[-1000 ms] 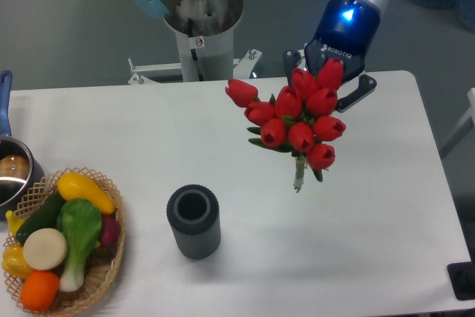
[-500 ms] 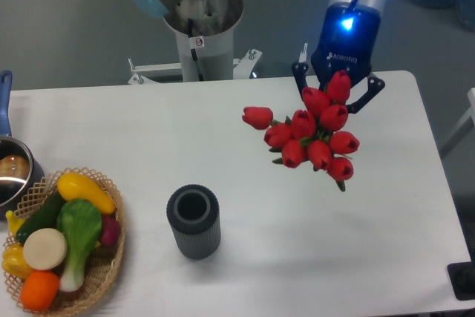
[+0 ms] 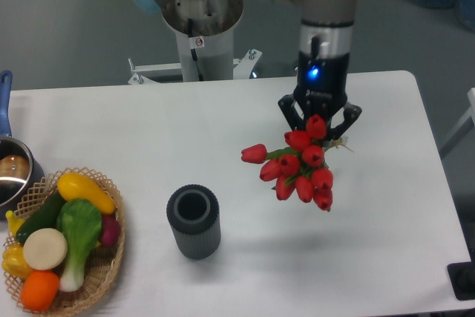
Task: Place the flowers on the table
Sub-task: 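Lower the tulips further and lay them down on the table surface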
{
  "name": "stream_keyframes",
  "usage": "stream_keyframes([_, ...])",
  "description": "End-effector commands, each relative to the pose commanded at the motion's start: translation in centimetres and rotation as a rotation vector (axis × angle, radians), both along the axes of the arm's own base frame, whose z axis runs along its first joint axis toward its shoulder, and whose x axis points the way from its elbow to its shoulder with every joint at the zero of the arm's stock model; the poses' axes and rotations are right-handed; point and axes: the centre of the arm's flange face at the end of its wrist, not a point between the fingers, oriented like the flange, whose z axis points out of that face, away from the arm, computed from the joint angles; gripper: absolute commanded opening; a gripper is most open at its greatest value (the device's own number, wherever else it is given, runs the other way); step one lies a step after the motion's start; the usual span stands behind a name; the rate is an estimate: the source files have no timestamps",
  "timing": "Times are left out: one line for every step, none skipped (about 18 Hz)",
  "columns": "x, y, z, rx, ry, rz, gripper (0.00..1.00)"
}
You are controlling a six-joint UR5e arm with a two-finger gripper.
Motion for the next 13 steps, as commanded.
stream_keyframes([0.1,0.1,-0.8,-0.031,-0.014,-0.008,0.25])
stream_keyframes([0.4,0.6,-2.3,-0.093,-0.034,-0.013,0.25])
stream_keyframes([0.5,0.9,-3.7,-0.175,-0.024,-0.021,0.25])
stream_keyframes([1.0,1.6,-5.0,-0.242,-0.023,-0.035,0.25])
stream_keyframes([1.3,2.0,-5.9,-0.271,-0.028,-0.043,0.25])
stream_keyframes([1.4,2.0,-7.1,-0.296,-0.037,-0.043,0.25])
stream_keyframes([1.3,2.0,-7.7,-0.305,-0.052,-0.045,0.25])
stream_keyframes([1.5,2.1,-8.5,-0.312,-0.066,-0.049,0.25])
stream_keyframes([1.6,2.1,-9.4,-0.324,-0.082,-0.051,0.25])
stream_keyframes([1.6,2.1,-9.9,-0.330,-0.092,-0.052,0.25])
stream_keyframes([1.7,2.2,-10.1,-0.328,-0.096,-0.055,0.25])
stream_keyframes([1.6,2.2,-10.4,-0.328,-0.104,-0.054,0.25])
stream_keyframes([1.5,2.3,-11.0,-0.334,-0.113,-0.050,0.25])
